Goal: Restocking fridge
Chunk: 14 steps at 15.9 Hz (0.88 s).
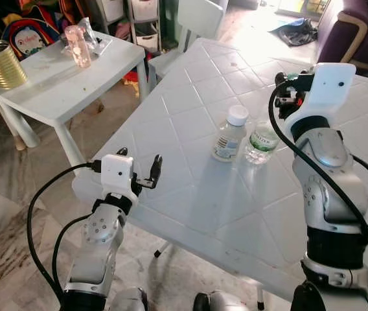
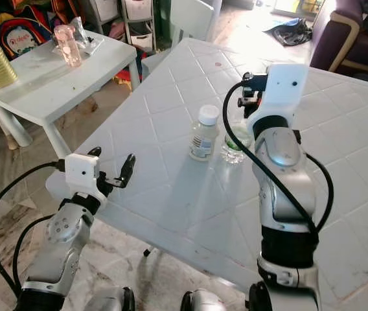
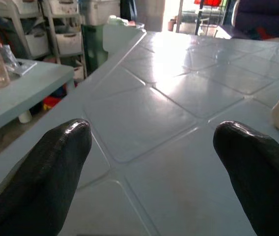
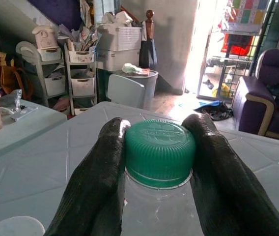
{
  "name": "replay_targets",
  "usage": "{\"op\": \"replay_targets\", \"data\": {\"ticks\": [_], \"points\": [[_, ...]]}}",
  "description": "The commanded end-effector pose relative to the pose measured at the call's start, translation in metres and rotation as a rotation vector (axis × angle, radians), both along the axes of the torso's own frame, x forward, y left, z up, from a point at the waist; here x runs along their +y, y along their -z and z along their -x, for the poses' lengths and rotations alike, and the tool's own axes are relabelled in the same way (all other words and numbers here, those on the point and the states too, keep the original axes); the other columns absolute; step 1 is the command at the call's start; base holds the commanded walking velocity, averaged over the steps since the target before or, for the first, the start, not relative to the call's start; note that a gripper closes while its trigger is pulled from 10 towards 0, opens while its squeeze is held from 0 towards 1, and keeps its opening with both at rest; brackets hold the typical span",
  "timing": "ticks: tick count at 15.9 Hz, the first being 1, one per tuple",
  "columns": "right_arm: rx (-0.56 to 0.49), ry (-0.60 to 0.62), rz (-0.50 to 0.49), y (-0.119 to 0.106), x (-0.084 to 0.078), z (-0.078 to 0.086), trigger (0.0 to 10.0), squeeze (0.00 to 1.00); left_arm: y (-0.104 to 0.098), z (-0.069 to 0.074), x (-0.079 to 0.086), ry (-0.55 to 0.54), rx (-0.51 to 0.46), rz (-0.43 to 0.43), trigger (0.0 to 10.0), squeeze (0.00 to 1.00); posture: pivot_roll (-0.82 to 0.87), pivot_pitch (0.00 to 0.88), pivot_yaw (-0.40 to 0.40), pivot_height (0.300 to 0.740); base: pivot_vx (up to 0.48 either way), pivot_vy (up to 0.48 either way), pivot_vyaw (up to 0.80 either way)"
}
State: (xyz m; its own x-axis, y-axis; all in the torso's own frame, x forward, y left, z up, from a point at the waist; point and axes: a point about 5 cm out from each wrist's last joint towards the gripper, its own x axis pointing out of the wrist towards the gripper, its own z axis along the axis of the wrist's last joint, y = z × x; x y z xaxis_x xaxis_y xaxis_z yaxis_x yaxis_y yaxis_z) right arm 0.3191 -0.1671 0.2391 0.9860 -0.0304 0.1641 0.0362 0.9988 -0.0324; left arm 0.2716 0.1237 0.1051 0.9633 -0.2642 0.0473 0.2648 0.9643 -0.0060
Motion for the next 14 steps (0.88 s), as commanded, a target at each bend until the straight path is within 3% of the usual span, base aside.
{"op": "replay_targets", "data": {"ticks": [1, 2, 4, 6, 10, 13, 14], "points": [[0.205, 0.016, -0.025, 0.037, -0.003, 0.0, 6.6, 0.0, 0.004, 0.001, 0.0, 0.01, 0.02, -0.017, 10.0, 0.0, 0.02, 0.109, -0.026, 0.74, 0.0, 0.0, 0.0], [0.232, 0.016, -0.041, 0.041, -0.003, 0.001, 10.0, 0.0, 0.004, 0.0, -0.001, 0.011, 0.022, -0.02, 10.0, 0.0, 0.02, 0.108, -0.027, 0.74, 0.0, 0.0, 0.0], [0.269, 0.021, -0.087, 0.05, -0.005, 0.003, 10.0, 0.0, 0.005, 0.0, -0.001, 0.013, 0.025, -0.025, 10.0, 0.0, 0.02, 0.108, -0.027, 0.74, 0.0, 0.0, 0.0], [0.304, 0.025, -0.064, 0.057, -0.005, 0.003, 10.0, 0.0, 0.005, 0.001, -0.001, 0.015, 0.029, -0.031, 10.0, 0.0, 0.02, 0.108, -0.027, 0.74, 0.0, 0.0, 0.0], [0.15, 0.016, 0.108, 0.046, -0.003, 0.008, 10.0, 0.0, 0.009, -0.001, 0.003, -0.03, 0.064, -0.035, 10.0, 0.0, 0.03, 0.108, -0.029, 0.74, 0.0, 0.0, 0.0], [0.132, 0.079, 0.077, 0.047, -0.011, 0.014, 10.0, 0.0, 0.007, -0.003, -0.002, -0.036, 0.063, -0.012, 10.0, 0.0, 0.03, 0.1, -0.031, 0.74, 0.0, 0.0, 0.0], [0.135, 0.172, 0.057, 0.051, -0.021, 0.017, 10.0, 0.0, 0.007, -0.003, -0.002, -0.036, 0.064, -0.013, 10.0, 0.0, 0.04, 0.098, -0.031, 0.74, 0.0, 0.0, 0.0]]}}
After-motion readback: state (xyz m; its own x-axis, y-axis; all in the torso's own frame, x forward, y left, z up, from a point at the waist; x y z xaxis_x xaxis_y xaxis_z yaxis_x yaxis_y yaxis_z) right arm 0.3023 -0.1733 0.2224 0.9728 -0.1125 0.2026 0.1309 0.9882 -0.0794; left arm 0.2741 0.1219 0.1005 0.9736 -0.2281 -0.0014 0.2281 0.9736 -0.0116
